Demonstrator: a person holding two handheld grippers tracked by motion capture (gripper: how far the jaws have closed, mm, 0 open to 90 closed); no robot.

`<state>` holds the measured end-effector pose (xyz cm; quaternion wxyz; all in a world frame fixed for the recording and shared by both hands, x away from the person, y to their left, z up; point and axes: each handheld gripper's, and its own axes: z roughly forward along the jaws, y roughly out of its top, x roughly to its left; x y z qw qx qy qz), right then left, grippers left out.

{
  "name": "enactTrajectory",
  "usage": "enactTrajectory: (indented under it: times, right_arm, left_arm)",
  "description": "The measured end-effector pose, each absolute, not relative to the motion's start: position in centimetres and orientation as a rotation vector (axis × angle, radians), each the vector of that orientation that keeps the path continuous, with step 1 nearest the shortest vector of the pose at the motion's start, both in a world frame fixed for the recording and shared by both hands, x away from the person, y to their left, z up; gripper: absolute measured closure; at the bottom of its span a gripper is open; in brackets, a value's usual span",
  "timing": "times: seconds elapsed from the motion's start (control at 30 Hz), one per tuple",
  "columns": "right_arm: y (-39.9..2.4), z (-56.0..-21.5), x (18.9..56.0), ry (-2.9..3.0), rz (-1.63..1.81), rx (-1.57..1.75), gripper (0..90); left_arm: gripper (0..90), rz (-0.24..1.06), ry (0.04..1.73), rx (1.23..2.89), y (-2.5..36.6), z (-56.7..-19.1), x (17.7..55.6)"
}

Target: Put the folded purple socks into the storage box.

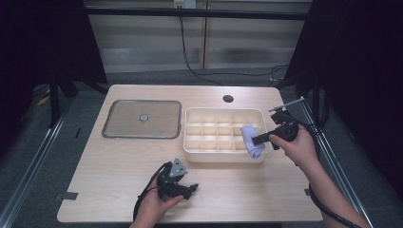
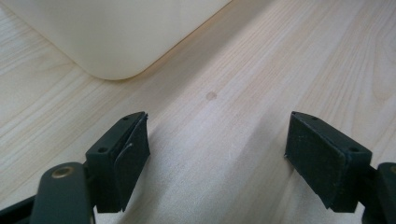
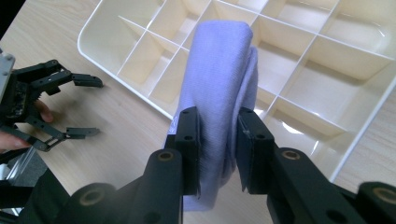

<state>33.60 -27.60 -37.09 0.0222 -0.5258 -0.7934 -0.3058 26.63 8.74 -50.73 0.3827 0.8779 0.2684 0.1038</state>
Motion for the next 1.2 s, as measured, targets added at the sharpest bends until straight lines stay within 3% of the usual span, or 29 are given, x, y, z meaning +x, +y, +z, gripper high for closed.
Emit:
enactTrajectory:
  times: [1.2]
  right_arm:
    - [-29.6, -39.4, 36.5, -2.480, -0.766, -1.769, 72.7]
  left_arm:
    - [21.1, 0.265, 0.685, 2.238, 8.7, -50.7, 26.6]
